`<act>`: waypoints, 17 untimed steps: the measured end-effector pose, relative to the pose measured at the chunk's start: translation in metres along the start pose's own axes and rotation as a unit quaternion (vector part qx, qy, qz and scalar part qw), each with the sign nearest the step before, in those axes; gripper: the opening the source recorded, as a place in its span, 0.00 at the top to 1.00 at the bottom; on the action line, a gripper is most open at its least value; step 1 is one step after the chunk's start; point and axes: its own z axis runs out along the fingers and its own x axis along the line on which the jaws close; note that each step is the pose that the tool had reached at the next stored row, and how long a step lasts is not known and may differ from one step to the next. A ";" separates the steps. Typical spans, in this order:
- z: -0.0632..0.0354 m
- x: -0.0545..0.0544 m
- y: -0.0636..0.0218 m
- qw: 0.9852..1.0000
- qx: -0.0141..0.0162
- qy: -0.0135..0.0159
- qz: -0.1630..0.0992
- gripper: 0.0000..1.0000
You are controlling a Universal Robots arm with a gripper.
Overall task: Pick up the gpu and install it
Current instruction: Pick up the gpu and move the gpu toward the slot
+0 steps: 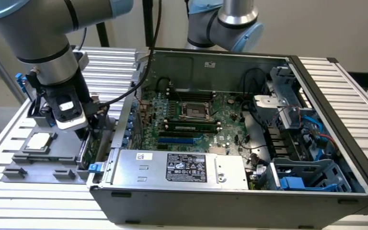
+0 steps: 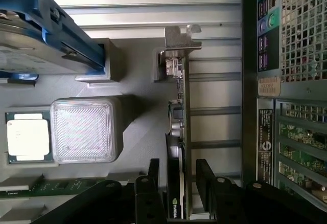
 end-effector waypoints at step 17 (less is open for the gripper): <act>0.0052 0.003 0.0079 1.000 -0.001 -0.004 0.000 0.60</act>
